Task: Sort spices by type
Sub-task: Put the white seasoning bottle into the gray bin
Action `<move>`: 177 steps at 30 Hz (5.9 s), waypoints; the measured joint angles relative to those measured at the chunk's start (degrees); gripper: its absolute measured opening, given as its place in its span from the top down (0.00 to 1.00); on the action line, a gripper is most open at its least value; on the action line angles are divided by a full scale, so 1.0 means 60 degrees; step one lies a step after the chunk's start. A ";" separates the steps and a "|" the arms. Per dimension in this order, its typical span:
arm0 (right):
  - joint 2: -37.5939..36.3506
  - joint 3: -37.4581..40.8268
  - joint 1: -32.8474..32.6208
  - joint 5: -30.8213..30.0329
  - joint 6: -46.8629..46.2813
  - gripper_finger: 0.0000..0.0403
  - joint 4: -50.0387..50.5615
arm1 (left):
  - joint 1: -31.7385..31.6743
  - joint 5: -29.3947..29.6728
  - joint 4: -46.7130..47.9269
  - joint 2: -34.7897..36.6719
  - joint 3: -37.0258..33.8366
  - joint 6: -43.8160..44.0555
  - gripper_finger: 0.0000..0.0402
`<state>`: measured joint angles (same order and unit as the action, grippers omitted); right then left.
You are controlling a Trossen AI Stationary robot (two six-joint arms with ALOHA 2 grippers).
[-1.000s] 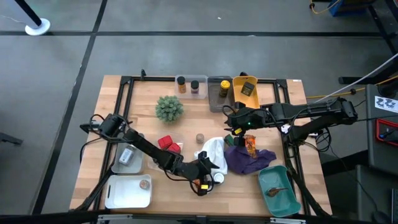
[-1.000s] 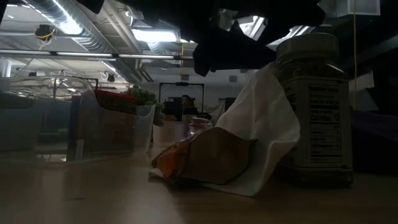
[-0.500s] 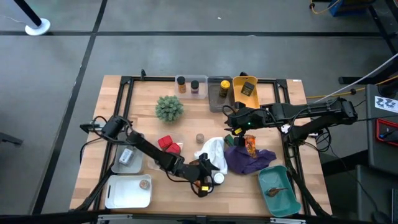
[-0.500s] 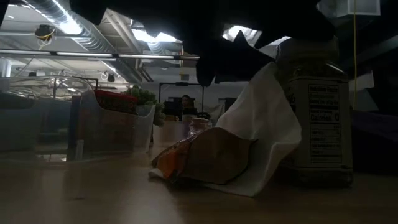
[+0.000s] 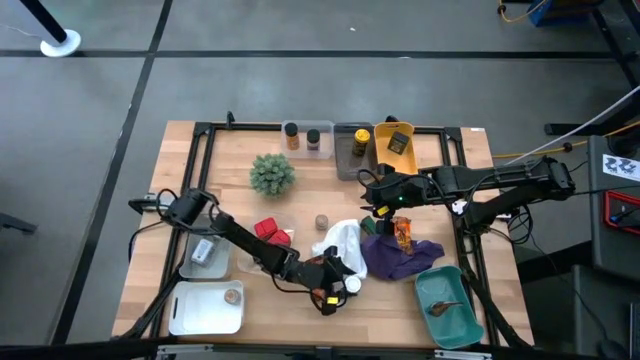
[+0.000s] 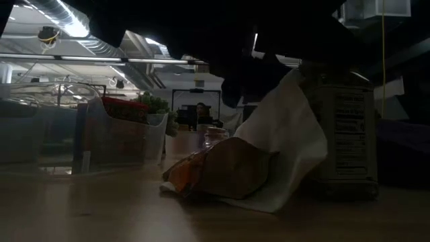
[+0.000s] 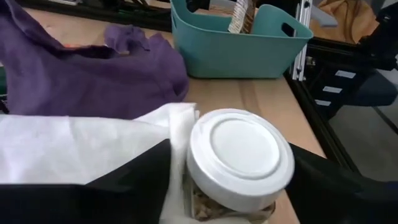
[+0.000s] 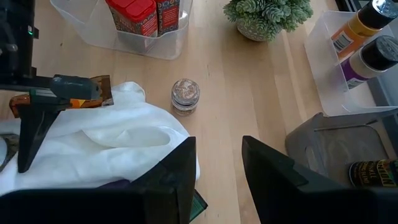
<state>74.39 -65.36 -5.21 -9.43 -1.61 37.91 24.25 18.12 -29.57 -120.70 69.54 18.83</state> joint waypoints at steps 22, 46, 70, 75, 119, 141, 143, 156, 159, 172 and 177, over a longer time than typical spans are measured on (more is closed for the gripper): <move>0.0000 0.0476 -0.0004 0.0595 -0.0012 0.67 0.0189 | -0.0015 0.0007 0.0083 0.0743 -0.0011 -0.0632 0.53; 0.0000 0.5023 -0.0011 0.4550 0.1422 0.67 -0.6729 | -0.0186 0.0289 0.0613 0.1118 -0.0004 -0.1719 0.52; 0.0000 0.5027 -0.1414 0.4632 0.1828 0.67 -0.7469 | -0.0285 0.0293 0.1082 0.1118 0.0000 -0.1457 0.51; 0.0000 0.5027 -0.1971 0.2980 0.1826 0.67 -0.7606 | -0.0285 0.0296 0.1068 0.1118 0.0000 -0.1406 0.52; 0.1038 0.5002 -0.2157 0.2992 0.1384 0.98 -0.8546 | -0.0274 0.0333 0.1290 0.1832 -0.0036 -0.1566 0.51; 0.1093 0.5049 -0.2127 0.2244 0.1339 0.99 -0.8271 | -0.0128 0.0187 0.3341 0.1551 0.0044 -0.0907 0.51; 0.1093 0.5049 -0.2131 0.2240 0.1330 0.99 -0.8211 | -0.0128 0.0160 0.3289 0.1481 0.0040 -0.0898 0.50; 0.1467 0.5034 -0.2131 0.2226 0.1315 0.99 -0.8452 | -0.0179 0.0064 0.3618 0.1450 0.0022 -0.0256 0.49; 0.1797 0.5034 -0.2127 0.2235 0.1285 0.99 -0.8514 | -0.0182 0.0050 0.3721 0.1446 0.0007 -0.0074 0.46; 0.2452 0.5047 -0.2131 0.2240 0.1239 0.99 -0.8508 | -0.0157 0.0038 0.3520 0.1443 -0.0018 -0.0794 0.33; 0.2452 0.5045 -0.2131 0.2233 0.1239 0.99 -0.8531 | -0.0150 0.0042 0.3501 0.1450 -0.0018 -0.0962 0.32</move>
<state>89.10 -35.09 -18.00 3.97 5.82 -13.28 23.35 18.38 -8.56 -112.01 69.43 13.06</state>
